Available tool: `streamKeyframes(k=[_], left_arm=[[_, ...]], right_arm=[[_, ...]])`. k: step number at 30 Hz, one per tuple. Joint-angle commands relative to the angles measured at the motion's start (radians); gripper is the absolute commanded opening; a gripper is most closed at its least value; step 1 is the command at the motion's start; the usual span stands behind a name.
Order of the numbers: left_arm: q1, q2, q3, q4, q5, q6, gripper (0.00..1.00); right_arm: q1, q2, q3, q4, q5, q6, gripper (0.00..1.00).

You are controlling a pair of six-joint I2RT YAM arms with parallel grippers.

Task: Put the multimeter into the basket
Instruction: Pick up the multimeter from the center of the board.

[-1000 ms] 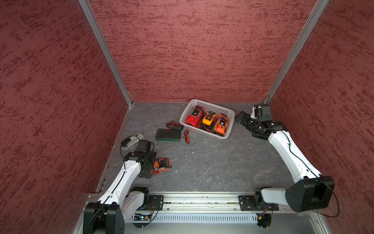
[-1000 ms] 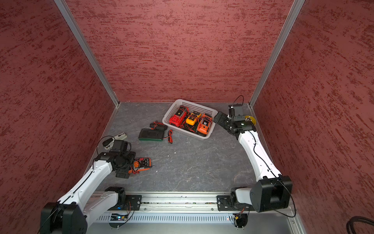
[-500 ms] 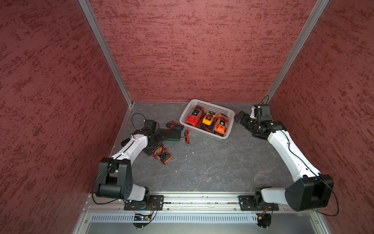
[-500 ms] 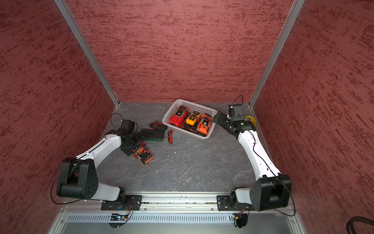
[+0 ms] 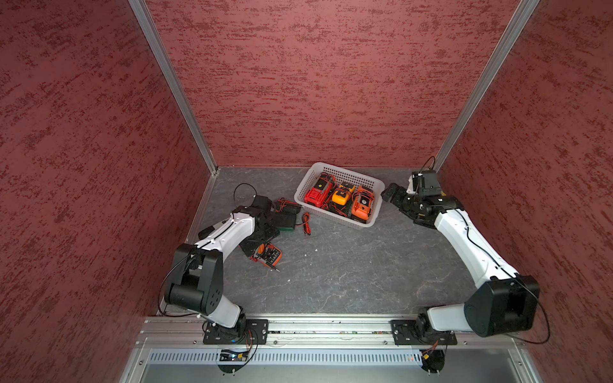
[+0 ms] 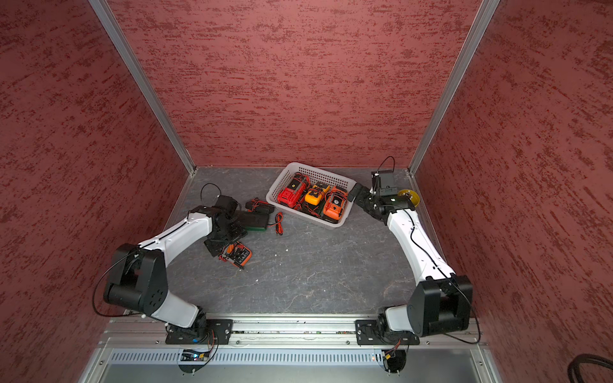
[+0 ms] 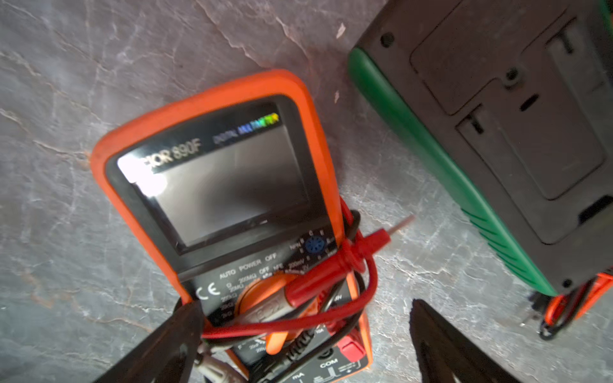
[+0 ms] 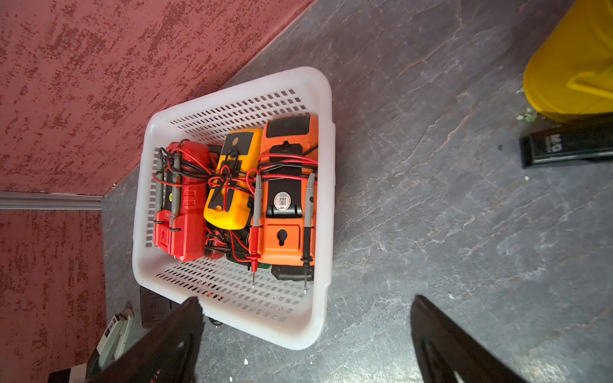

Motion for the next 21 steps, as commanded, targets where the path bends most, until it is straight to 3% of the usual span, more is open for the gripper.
streamKeyframes(k=[1,8,13,21], left_arm=[[-0.009,0.025,0.005,-0.096,-0.002,-0.022,1.0],[0.007,-0.01,0.044,-0.178,-0.066,-0.095,1.0],[0.013,-0.079,0.04,-0.213,-0.113,-0.228,1.0],[0.047,-0.122,-0.073,-0.005,-0.025,-0.333,1.0]], right_arm=[[0.0,0.001,0.034,0.032,-0.021,-0.007,0.99],[0.0,0.002,0.015,0.048,-0.032,-0.011,0.99],[0.0,0.003,0.002,0.059,-0.041,-0.02,0.99],[0.0,0.022,0.01,0.073,-0.06,-0.03,0.99]])
